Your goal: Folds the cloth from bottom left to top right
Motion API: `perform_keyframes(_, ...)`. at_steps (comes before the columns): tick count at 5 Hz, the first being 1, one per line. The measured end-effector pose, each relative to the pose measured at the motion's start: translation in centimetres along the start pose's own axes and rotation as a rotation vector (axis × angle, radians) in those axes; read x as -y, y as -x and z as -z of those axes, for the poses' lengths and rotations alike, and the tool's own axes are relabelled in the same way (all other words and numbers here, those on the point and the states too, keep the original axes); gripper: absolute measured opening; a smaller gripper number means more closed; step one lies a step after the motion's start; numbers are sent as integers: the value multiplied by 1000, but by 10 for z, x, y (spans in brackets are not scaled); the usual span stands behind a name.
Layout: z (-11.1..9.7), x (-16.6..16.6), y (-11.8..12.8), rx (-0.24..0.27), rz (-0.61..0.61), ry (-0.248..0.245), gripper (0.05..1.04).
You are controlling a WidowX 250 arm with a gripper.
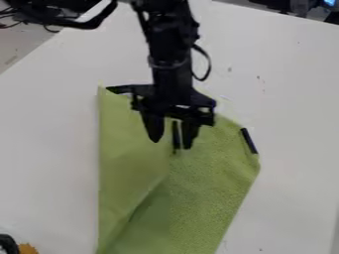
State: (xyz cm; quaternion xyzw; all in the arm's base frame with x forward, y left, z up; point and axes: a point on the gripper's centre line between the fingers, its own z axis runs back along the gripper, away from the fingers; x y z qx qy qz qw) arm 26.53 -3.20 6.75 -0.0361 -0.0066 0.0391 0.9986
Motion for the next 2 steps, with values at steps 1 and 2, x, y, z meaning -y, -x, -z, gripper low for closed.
perform_keyframes(1, -5, 33, -5, 3, -34, 5, 1001)
perform_keyframes(2, -6, 34, -9, 38, -14, -17, 1004)
